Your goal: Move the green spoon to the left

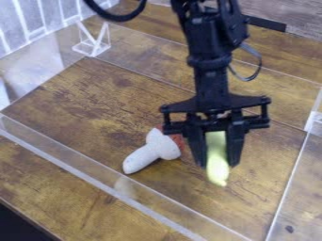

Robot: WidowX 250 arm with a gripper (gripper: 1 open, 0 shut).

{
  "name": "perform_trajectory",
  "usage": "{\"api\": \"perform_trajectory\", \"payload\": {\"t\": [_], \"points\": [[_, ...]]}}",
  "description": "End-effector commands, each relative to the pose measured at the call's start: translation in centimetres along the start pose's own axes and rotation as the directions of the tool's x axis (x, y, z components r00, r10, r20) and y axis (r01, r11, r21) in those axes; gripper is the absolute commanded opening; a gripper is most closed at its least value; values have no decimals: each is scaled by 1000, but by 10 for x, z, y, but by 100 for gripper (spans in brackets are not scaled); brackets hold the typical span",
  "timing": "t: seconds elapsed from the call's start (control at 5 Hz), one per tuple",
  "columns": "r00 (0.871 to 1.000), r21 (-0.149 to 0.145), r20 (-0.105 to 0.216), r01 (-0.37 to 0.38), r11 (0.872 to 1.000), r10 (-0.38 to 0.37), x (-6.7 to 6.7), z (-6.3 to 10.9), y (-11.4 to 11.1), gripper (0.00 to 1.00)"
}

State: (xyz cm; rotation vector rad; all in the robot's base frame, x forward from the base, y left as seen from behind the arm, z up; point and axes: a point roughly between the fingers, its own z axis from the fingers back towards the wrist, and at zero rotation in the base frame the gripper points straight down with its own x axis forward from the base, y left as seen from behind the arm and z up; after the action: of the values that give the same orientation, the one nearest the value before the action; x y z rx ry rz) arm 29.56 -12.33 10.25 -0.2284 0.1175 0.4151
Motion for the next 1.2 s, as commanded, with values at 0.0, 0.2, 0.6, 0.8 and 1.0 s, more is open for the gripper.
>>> {"api": "perform_trajectory", "payload": {"t": [0.0,0.2,0.6,0.8,1.0], "points": [[980,-11,73,185,983,-184,-8,41,-17,0],[936,24,53,348,937,-349,-16,55,-26,0],[814,64,-9,580,812,-581,-28,53,-24,0],[785,74,-24,619,782,-620,-28,43,-24,0],[757,86,-41,653,753,-652,-29,32,-23,0]]}}
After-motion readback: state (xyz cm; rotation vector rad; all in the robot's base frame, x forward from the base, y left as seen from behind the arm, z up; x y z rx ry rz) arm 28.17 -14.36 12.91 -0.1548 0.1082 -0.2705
